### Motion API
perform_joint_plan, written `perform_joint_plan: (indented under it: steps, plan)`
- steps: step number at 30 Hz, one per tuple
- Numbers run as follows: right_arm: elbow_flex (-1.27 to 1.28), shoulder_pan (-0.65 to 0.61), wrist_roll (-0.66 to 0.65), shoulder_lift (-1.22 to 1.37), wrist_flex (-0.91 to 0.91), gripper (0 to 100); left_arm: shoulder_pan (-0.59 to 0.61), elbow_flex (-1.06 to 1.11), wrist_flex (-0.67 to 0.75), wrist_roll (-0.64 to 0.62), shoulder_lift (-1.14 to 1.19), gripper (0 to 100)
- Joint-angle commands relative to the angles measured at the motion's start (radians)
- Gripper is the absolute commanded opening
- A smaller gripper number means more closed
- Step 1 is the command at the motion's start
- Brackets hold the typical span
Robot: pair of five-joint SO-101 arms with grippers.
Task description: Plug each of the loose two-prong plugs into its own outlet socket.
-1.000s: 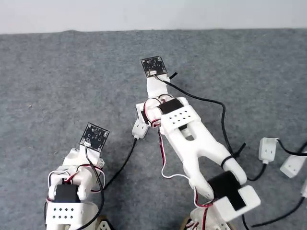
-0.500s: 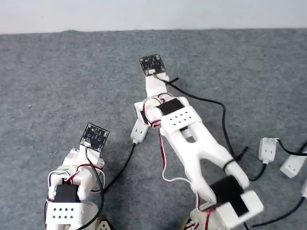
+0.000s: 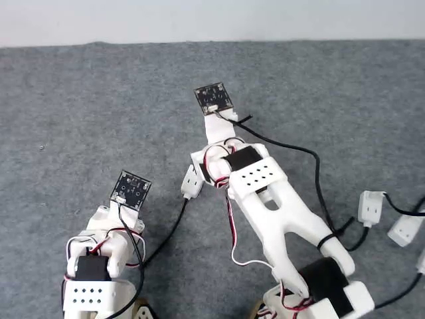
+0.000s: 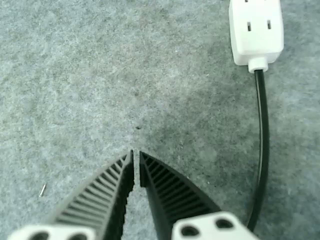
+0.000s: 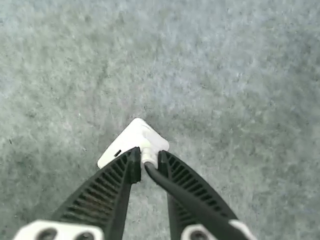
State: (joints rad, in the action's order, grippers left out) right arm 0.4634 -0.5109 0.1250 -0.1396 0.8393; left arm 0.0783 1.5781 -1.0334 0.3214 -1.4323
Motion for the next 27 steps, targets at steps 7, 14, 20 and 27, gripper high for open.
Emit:
perform_joint_plan:
  steps: [7,14,20,27]
  plan:
    - [-0.008,-0.016,0.031,-0.053,-0.001,0.9,0.005,-0.012,0.017,0.011,-0.009,1]
    - [-0.006,-0.039,0.028,0.021,-0.028,0.9,0.005,-0.012,0.017,0.012,-0.009,1]
    - [-0.017,-0.033,0.026,0.028,-0.018,0.9,0.006,-0.012,0.017,0.012,-0.009,1]
    - [-0.015,-0.035,0.026,0.036,-0.018,0.9,0.008,-0.012,0.017,0.012,-0.009,1]
